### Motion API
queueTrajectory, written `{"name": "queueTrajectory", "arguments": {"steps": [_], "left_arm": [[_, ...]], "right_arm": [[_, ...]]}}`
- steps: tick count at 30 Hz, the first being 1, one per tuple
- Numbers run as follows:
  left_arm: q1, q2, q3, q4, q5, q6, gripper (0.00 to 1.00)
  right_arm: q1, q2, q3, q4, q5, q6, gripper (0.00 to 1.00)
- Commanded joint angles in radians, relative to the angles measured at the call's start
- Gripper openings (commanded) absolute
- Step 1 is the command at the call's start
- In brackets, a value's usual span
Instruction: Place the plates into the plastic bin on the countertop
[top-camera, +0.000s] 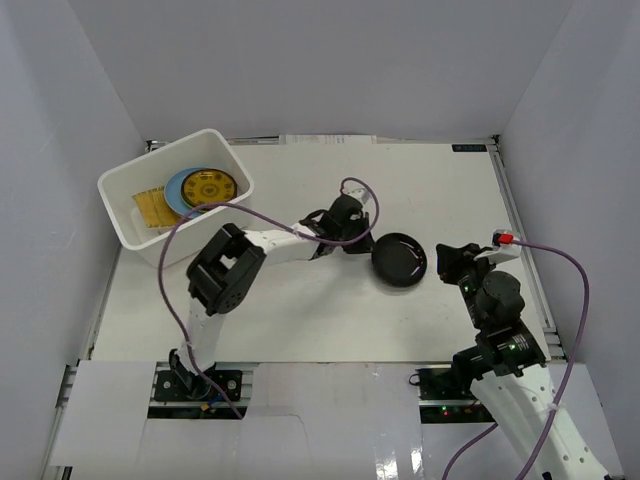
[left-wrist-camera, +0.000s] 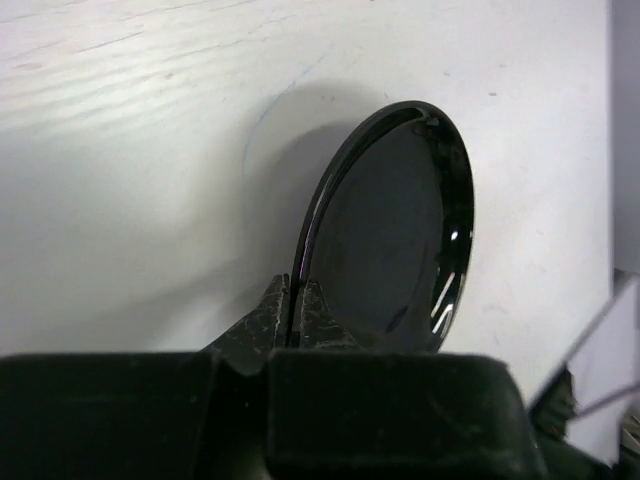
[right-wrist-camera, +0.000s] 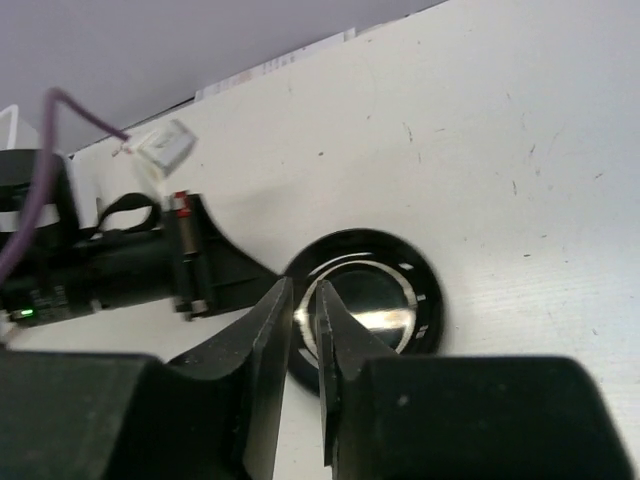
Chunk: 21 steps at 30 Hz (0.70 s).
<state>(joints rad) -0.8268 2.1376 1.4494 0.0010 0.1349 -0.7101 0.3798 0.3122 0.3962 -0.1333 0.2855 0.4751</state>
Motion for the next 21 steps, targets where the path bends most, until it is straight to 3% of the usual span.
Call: {"name": "queueTrajectory", "arguments": {"steps": [1,5,10,15,18,21], "left_arm": [[0.098,-0.368,-0.153,0.105,0.025,0.014,0.0],[0.294,-0.687,-0.358,0.107,0.078,-0.064,0.0],[0.61,-0.96,-0.428,-0.114,-0.001,-0.051,0.0],[0.91,-1.039,-0.438,-0.243,-0.119,0.015,0.0],[0.997,-1.032,-0.486,-0.243,-0.181,0.026,0.0],[1.014,-0.964,-0.504,-0.262,-0.222,0.023,0.0]], "right_arm": [[-0.002,-0.041,0.095,-0.034,0.012,-0.044,0.24],[-0.002,-0.05,0.099,-0.026,-0.02,-0.046,0.3],[-0.002,0.034,0.061,0.014,-0.141,-0.027,0.34],[-0.001,0.122,0.052,0.087,-0.255,-0.012,0.35],[-0.001,0.156,0.058,0.103,-0.276,-0.01,0.35],[-0.001,0.171,0.059,0.106,-0.31,-0.016,0.35]]}}
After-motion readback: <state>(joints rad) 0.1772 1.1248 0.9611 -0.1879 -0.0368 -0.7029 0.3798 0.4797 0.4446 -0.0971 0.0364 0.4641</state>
